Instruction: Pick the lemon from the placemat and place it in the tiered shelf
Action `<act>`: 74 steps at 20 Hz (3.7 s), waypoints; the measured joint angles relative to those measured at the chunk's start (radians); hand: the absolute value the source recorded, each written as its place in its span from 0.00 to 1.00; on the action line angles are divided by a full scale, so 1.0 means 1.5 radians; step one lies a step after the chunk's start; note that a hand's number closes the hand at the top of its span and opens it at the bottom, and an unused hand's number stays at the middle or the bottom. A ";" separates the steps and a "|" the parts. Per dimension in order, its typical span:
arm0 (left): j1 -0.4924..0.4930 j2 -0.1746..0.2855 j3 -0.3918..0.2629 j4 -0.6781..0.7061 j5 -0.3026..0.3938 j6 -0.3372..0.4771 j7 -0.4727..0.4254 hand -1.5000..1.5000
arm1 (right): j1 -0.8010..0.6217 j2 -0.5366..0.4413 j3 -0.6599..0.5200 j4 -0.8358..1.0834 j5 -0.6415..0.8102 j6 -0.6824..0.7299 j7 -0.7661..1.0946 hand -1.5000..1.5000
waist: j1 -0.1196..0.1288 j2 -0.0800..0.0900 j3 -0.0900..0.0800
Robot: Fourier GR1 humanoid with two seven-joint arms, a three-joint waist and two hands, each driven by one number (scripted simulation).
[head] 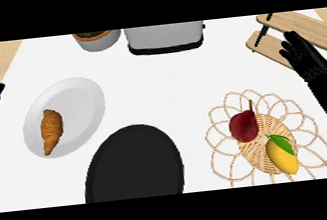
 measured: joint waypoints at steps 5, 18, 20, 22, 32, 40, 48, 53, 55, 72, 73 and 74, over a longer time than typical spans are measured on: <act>0.049 -0.017 -0.005 0.017 0.003 -0.005 0.018 0.50 | 0.012 0.052 0.034 -0.024 0.058 -0.046 -0.041 1.00 | -0.003 0.020 -0.017; 0.110 -0.057 -0.008 0.113 0.041 -0.059 0.026 0.50 | 0.228 0.160 0.179 -0.076 0.501 -0.387 0.008 0.00 | -0.020 0.026 -0.025; 0.118 -0.061 -0.010 0.108 0.038 -0.059 0.022 0.50 | 0.253 0.158 0.193 -0.096 0.583 -0.399 0.064 0.00 | -0.019 0.025 -0.026; 0.116 -0.059 -0.006 0.112 0.037 -0.059 0.025 0.50 | 0.282 0.144 0.198 -0.122 0.660 -0.390 0.120 0.00 | -0.023 0.025 -0.026; 0.098 -0.070 -0.011 0.120 0.025 -0.057 0.022 0.50 | 0.333 0.068 0.235 -0.242 0.876 -0.076 0.406 0.00 | -0.015 0.028 -0.027; 0.090 -0.073 -0.009 0.126 0.021 -0.072 0.028 0.50 | 0.237 0.074 0.268 -0.275 0.884 0.227 0.554 0.00 | -0.002 0.030 -0.025; 0.095 -0.082 0.009 0.126 0.016 -0.090 0.030 0.50 | 0.168 0.118 0.240 -0.226 0.882 0.323 0.546 0.00 | -0.004 0.028 -0.024; 0.073 -0.093 0.019 0.135 0.002 -0.092 0.046 0.50 | 0.157 0.110 0.188 -0.168 0.882 0.336 0.509 0.00 | -0.007 0.028 -0.023; 0.082 -0.099 0.025 0.132 -0.006 -0.095 0.042 0.50 | 0.159 0.105 0.169 -0.152 0.885 0.336 0.492 0.00 | -0.007 0.028 -0.023; 0.076 -0.138 0.081 0.141 -0.052 -0.145 0.045 0.50 | 0.160 0.134 0.108 0.011 0.950 0.223 0.361 1.00 | -0.008 0.027 -0.024; 0.077 -0.141 0.083 0.135 -0.054 -0.147 0.048 0.50 | 0.159 0.139 0.103 0.021 0.951 0.220 0.356 1.00 | -0.008 0.026 -0.025; 0.080 -0.141 0.087 0.131 -0.055 -0.151 0.051 0.50 | 0.159 0.143 0.099 0.027 0.950 0.216 0.351 1.00 | -0.007 0.026 -0.026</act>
